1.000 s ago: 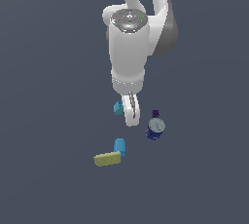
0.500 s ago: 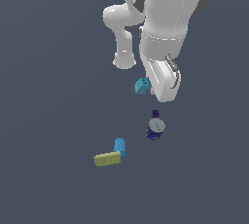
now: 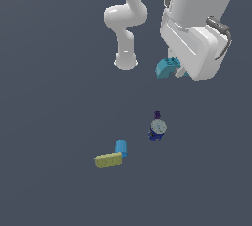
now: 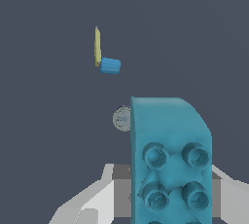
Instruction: Pick up a designated object from a clutter of objects.
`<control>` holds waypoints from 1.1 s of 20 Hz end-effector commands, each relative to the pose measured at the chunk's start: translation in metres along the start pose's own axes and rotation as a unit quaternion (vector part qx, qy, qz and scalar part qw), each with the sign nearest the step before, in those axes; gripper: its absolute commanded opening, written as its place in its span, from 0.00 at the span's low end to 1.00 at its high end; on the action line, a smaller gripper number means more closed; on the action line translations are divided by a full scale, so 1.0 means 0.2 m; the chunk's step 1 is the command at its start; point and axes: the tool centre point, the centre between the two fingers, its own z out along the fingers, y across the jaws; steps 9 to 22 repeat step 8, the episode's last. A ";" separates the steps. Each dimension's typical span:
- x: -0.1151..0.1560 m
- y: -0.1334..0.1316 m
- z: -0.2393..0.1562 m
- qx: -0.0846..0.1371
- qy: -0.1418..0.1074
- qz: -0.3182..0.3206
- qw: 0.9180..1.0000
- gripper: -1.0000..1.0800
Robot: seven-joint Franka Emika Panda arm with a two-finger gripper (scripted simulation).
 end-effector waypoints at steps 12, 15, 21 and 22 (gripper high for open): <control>-0.06 -0.01 -0.09 0.000 0.000 0.000 1.000 0.00; -0.06 -0.01 -0.09 0.000 0.000 0.000 1.000 0.00; -0.06 -0.01 -0.09 0.000 0.000 0.000 1.000 0.00; -0.06 -0.01 -0.09 0.000 0.000 0.000 1.000 0.00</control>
